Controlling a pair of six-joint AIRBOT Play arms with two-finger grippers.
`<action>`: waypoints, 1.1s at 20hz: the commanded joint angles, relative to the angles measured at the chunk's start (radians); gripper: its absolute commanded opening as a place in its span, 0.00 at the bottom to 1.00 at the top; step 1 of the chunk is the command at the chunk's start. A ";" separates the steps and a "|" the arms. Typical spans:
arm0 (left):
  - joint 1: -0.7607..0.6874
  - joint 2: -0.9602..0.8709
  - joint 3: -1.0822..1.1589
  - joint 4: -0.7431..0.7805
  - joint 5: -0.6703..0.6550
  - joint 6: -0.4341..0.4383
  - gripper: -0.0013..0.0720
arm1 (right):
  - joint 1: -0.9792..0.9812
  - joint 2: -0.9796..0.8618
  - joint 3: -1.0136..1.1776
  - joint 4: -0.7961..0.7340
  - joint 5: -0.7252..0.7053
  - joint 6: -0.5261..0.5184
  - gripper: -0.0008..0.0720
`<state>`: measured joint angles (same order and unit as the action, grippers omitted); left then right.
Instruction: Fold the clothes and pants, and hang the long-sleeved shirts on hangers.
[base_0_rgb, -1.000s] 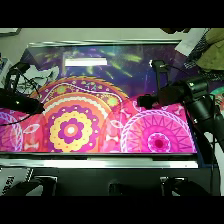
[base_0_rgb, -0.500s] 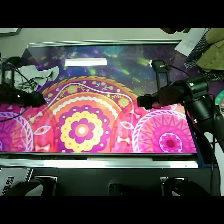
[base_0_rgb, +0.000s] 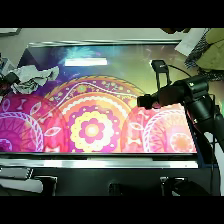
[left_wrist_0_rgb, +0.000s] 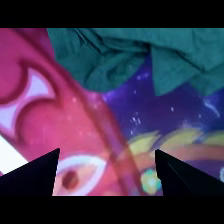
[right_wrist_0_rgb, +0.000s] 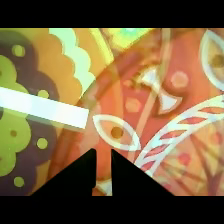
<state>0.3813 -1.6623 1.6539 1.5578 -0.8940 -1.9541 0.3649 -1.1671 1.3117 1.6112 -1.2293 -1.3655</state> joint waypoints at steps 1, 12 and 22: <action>0.081 -0.227 0.129 -0.069 0.217 -0.024 1.00 | 0.001 0.001 0.001 0.000 0.000 0.000 0.20; 0.048 -0.495 0.291 -0.066 0.465 -0.010 0.75 | 0.001 0.001 0.001 0.000 0.000 0.000 0.20; -0.032 -0.349 0.402 -0.310 0.006 0.194 0.03 | 0.001 0.001 0.001 0.000 0.000 0.000 0.20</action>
<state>0.3923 -2.0800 2.0365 1.3735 -0.6991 -1.8648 0.3649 -1.1671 1.3117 1.6112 -1.2293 -1.3655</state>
